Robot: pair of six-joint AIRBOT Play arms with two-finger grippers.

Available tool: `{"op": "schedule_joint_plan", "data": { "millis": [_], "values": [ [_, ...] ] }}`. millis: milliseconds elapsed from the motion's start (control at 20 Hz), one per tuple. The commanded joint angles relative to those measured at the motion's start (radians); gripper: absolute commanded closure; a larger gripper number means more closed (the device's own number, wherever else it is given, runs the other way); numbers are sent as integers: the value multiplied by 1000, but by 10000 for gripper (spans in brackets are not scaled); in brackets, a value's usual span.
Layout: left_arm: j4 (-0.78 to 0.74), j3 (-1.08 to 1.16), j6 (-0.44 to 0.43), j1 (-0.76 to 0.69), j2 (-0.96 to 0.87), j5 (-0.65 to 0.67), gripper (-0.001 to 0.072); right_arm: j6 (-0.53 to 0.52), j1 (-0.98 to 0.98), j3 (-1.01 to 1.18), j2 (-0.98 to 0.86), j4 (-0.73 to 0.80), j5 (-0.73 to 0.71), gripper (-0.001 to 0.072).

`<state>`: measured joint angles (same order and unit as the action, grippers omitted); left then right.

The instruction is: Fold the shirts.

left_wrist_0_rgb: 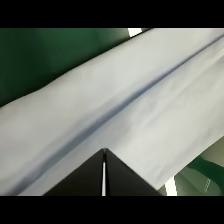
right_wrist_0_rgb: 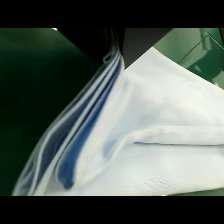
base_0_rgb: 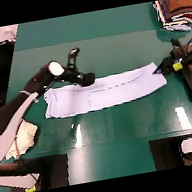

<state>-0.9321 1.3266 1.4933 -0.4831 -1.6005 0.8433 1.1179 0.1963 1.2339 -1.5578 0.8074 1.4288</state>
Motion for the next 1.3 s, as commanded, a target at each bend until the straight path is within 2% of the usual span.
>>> {"op": "schedule_joint_plan", "data": {
  "millis": [0, 350, 650, 850, 1000, 1150, 1250],
  "values": [
    [10, 123, 0, -65, -139, 37, 687, 51, -61, 120, 112, -95, 16, 695],
    [54, 145, 0, -85, -216, -5, 687, 116, -283, 340, 184, -198, 0, 695],
    [84, 145, 0, -85, -220, -89, 687, 115, -478, 368, 184, -213, -66, 695],
    [63, 148, 0, -64, -203, -44, 687, 114, -560, 368, 184, -213, -126, 695],
    [-36, 148, 11, 29, -103, 10, 687, 111, -635, 368, 180, -213, -167, 694],
    [-160, 148, 26, 193, 71, 76, 687, 109, -754, 368, 138, -215, -229, 694],
    [-219, 148, 25, 311, 197, 113, 687, 63, -872, 368, 82, -215, -319, 694]
  ]
}}
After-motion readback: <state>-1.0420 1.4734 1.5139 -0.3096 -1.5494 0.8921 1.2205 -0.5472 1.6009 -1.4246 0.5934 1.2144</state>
